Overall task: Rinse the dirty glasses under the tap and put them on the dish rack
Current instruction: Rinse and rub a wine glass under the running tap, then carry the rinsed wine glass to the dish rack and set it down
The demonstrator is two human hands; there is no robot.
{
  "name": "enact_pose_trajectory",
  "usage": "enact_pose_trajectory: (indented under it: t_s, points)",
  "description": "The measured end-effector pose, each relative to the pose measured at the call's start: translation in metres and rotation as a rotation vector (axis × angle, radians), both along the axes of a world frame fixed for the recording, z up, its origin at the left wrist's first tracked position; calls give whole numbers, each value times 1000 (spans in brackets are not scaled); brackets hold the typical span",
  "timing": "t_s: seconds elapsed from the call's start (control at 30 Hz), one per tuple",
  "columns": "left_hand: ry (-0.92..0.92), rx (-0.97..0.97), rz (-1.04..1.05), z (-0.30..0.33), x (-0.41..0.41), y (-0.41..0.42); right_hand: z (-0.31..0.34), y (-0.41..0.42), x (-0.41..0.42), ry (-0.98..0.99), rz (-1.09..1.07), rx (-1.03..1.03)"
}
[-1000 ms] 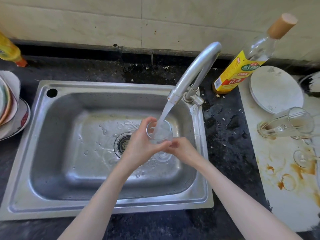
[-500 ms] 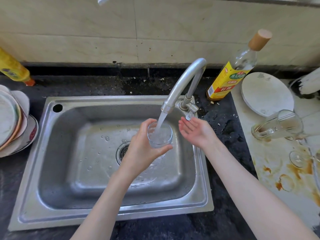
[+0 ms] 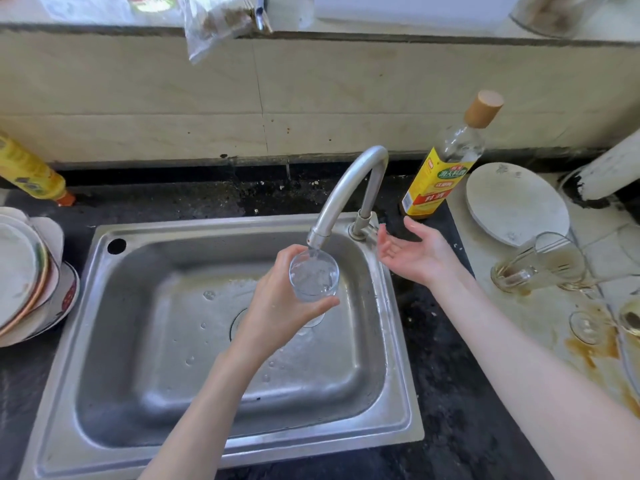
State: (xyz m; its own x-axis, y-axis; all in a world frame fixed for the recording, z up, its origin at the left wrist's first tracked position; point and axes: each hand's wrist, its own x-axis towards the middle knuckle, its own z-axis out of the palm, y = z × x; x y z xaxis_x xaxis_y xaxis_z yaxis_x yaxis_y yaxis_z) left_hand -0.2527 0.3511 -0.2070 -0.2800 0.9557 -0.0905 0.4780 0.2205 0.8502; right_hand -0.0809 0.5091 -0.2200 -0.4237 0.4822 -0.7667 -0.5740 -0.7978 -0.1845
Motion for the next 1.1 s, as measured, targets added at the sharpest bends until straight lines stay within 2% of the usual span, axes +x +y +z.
enact_pose_trajectory:
  t_s: [0.2, 0.27, 0.33, 0.4, 0.47, 0.53, 0.63, 0.7, 0.8, 0.93, 1.1]
  points:
    - [2, 23, 43, 0, -1, -3, -7, -9, -1, 32, -43, 93]
    - [-47, 21, 105, -5, -2, -4, -10, -20, 0, -58, 117, 198]
    - [-122, 22, 204, -11, 0, -3, -12, -37, 2, -191, 413, 303]
    - [-209, 23, 313, -14, 4, 0, -16, -61, 2, -269, 684, 303]
    - [-309, 12, 407, -15, 7, 2, -22, -85, -4, -292, 809, 234]
    - [-445, -13, 471, -20, 9, 1, -27, -100, -15, -301, 772, 159]
    - [-619, -55, 534, -34, 11, -5, -35, -106, -35, -203, 385, -39]
    - [-625, -72, 513, -39, 14, -10, -38, -107, -45, -147, 200, -112]
    - [-589, -103, 433, -38, 15, -15, -37, -109, -50, -129, 147, -113]
    - [-602, -205, 325, -50, 5, -23, -30, -101, -40, -216, 156, 51]
    - [-387, -404, 134, -68, 7, -31, -22, -97, -28, -471, 292, 438]
